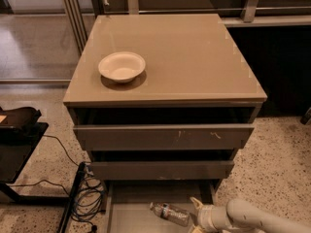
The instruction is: Pick water bottle from bottom drawer and place on counter
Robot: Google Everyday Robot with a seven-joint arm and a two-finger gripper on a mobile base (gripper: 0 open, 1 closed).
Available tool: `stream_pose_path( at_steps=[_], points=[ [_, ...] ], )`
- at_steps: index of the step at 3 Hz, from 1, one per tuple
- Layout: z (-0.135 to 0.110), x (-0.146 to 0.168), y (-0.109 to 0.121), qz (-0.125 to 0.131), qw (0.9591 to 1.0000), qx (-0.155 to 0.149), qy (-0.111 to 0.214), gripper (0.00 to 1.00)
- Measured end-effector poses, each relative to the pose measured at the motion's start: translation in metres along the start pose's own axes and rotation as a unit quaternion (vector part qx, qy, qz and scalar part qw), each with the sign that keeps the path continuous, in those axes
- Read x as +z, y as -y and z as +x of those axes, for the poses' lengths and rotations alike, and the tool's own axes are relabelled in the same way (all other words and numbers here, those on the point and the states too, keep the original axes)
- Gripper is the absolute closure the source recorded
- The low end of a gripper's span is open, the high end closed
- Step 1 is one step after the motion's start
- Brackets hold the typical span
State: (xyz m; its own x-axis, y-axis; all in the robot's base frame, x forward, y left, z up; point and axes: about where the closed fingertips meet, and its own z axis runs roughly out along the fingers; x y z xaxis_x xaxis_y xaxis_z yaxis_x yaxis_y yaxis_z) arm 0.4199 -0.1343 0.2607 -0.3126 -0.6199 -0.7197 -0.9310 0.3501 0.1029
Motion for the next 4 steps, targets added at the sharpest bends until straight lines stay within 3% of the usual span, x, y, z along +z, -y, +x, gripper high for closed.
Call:
stream_pose_path(
  at_steps=[2, 4],
  points=[
    [0.035, 0.066, 0.025, 0.022, 0.9989, 0.021, 0.036, 0.00],
    [0.055, 0.125, 0.037, 0.026, 0.9989, 0.017, 0.034, 0.00]
  ],
)
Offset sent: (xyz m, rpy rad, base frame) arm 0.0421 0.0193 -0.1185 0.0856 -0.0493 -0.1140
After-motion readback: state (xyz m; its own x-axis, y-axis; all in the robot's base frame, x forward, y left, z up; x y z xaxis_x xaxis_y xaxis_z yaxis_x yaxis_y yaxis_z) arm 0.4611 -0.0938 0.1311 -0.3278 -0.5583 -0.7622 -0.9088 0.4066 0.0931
